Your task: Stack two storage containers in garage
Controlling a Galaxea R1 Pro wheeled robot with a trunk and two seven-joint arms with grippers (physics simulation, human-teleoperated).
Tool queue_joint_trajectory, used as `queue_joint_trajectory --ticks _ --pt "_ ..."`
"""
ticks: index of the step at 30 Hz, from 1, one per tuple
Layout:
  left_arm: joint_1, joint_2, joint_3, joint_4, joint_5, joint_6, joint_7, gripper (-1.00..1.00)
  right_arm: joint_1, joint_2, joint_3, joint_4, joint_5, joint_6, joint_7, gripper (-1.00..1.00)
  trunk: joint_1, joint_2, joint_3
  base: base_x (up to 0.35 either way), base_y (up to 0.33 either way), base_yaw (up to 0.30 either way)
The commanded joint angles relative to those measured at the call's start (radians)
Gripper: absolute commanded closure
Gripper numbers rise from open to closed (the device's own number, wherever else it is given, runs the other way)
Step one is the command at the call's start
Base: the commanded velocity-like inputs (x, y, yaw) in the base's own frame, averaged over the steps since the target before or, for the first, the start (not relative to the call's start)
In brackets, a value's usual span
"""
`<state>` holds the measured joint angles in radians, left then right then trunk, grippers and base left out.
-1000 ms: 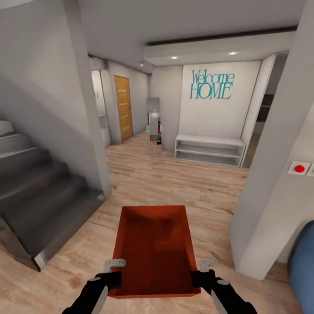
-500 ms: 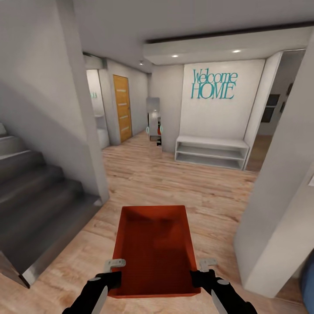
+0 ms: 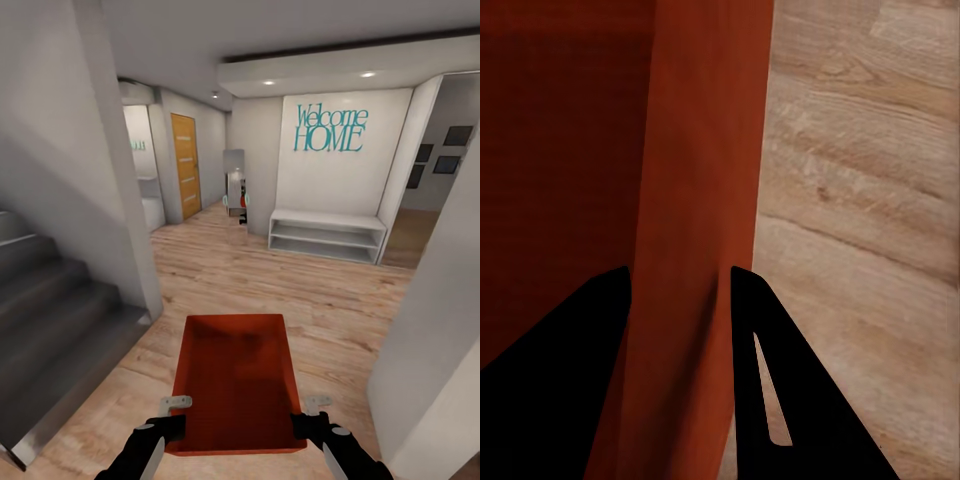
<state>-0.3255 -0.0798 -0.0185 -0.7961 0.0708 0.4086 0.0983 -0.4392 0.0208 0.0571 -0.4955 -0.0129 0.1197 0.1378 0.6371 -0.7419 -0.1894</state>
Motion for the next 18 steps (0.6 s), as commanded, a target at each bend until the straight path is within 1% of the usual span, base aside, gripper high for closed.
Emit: queue_joint_trajectory --ticks 1,18 --pt "0.000 0.011 -0.001 0.000 -0.014 0.008 0.012 1.00 -0.001 -0.001 0.007 -0.005 -0.016 -0.017 0.017 1.00 0.001 -0.001 -0.002 0.329 0.000 0.000" --pt "0.000 0.012 -0.001 0.000 -0.015 0.008 0.012 1.00 -0.001 -0.001 0.007 -0.005 -0.018 -0.017 0.017 1.00 0.001 -0.001 -0.002 0.329 0.000 0.000"
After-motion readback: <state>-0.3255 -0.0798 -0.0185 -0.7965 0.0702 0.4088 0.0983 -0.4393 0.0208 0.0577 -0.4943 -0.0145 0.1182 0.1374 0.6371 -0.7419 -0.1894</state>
